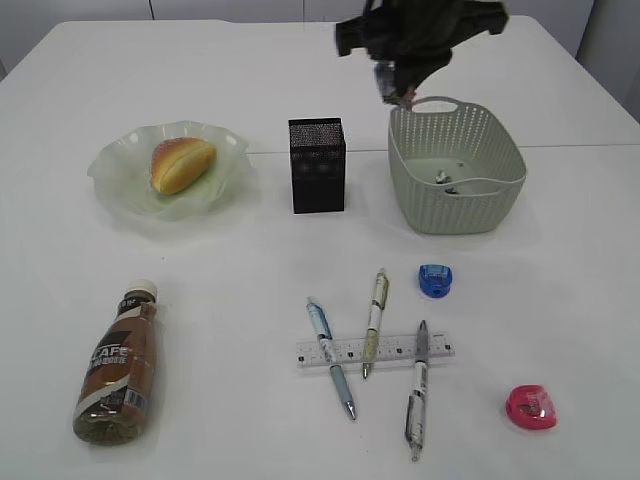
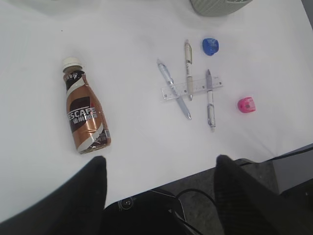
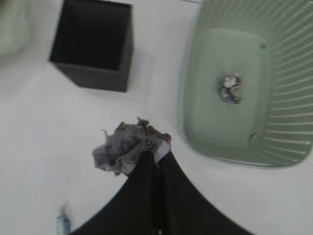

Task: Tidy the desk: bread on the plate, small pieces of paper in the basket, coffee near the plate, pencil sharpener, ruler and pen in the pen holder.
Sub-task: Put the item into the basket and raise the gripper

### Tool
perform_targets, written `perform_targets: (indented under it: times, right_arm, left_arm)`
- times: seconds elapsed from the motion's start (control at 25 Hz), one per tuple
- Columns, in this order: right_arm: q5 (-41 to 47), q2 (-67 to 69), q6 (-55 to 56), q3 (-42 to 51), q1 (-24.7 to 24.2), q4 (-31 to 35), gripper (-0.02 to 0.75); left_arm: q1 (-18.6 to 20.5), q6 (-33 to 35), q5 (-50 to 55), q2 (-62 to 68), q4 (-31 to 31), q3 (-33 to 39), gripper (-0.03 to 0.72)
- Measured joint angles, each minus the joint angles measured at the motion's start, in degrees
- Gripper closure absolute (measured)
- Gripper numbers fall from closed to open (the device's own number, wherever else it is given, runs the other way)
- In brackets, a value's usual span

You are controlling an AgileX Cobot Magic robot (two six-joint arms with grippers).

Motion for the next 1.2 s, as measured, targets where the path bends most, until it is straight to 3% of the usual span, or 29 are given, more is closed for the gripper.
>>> perform_targets:
  times: [0.28,0.4,1.04,1.12,1.2]
  right_arm:
    - [0.09,0.18,-2.09,-0.11,-12.08,0.38,0.725]
    - [0.12,1.76,-3.40,-0.19,-14.92,2.23,0.725]
    - [-8.94,10.65,-5.00,-0.72,-15.38,3.67,0.723]
    - [-9.77,10.65,-5.00,-0.71,-15.38,3.67,0.693]
    - [-10.59,10.65,-5.00,-0.72,-15.38,3.67,0.612]
  left_arm:
    - [0.00,0.00,0.00,0.00,0.00,0.00,0.190]
    - [0.00,0.00,0.00,0.00,0.00,0.00,0.190]
    - [0.00,0.00,0.00,0.00,0.00,0.00,0.190]
    - [0.00,0.00,0.00,0.00,0.00,0.00,0.190]
    - [0.00,0.00,0.00,0.00,0.00,0.00,0.190]
